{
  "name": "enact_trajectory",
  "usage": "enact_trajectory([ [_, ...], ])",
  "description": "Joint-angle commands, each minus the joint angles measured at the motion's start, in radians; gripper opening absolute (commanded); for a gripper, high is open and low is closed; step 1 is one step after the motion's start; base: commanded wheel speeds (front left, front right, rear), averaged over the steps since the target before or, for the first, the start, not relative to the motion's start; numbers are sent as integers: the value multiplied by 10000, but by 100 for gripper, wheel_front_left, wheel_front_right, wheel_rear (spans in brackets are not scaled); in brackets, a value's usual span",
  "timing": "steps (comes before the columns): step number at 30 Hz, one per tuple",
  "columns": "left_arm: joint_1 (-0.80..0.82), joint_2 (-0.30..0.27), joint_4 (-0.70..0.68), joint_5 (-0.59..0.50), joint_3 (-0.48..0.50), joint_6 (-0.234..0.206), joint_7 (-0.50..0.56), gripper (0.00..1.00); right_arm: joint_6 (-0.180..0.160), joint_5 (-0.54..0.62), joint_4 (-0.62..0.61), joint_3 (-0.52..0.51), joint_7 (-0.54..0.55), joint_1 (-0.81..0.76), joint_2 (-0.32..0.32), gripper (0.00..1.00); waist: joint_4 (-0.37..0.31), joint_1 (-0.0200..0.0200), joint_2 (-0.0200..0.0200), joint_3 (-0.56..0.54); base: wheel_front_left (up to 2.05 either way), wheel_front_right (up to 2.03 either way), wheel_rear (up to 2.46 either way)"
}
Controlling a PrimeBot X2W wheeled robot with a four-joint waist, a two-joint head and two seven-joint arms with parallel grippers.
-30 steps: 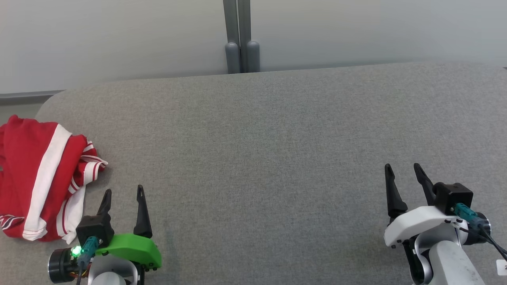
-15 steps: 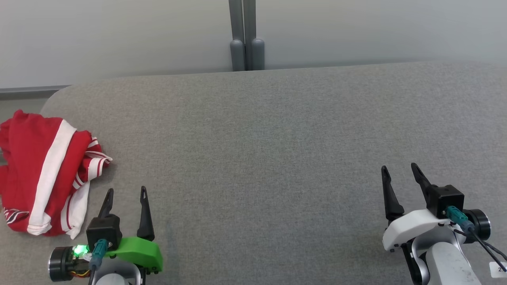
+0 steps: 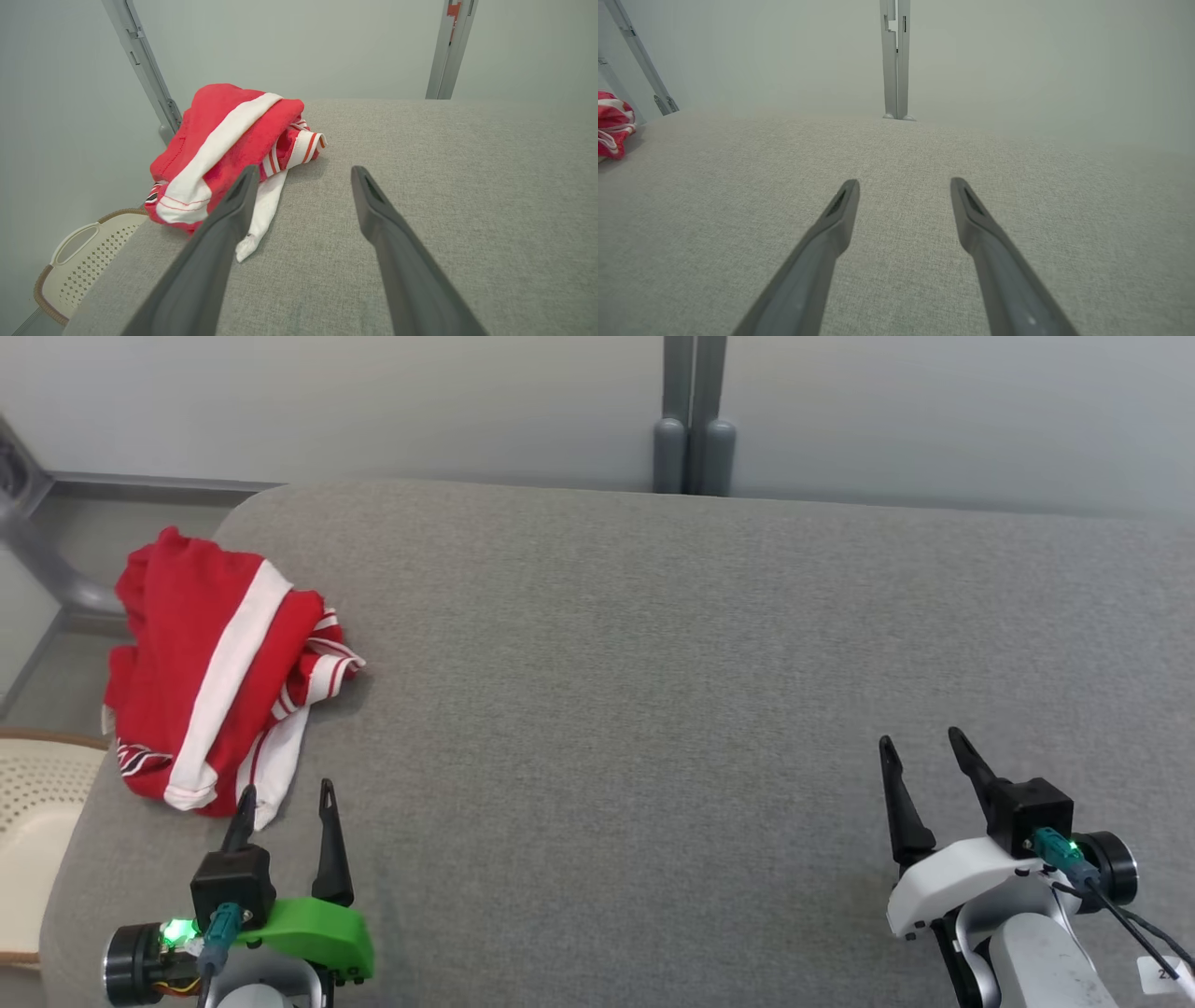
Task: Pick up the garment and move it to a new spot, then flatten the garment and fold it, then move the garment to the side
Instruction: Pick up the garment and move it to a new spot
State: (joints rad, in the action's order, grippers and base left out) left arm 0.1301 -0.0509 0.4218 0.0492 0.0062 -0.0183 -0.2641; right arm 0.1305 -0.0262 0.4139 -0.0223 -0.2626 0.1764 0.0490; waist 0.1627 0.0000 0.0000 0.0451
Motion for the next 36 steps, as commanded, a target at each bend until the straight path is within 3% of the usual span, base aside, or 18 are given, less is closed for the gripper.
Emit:
enact_trajectory([
  [1,-117,-17,-7,-14,95,-18,-9,100,3,-67,11,93,-33,-91,31,100,787,0,0,-1,0,0,0],
  [19,-763,-11,-31,-39,760,-72,-7,100,3,-315,254,1119,-33,-181,34,100,3524,0,0,-101,0,0,0],
  [26,-744,-3,-89,61,895,-109,-7,100,3,-298,315,1251,-33,-14,38,100,3634,0,0,32,0,0,0],
  [36,-89,-2,-12,760,724,-317,-8,100,3,170,231,1191,-33,342,35,100,3033,0,0,771,0,0,0],
])
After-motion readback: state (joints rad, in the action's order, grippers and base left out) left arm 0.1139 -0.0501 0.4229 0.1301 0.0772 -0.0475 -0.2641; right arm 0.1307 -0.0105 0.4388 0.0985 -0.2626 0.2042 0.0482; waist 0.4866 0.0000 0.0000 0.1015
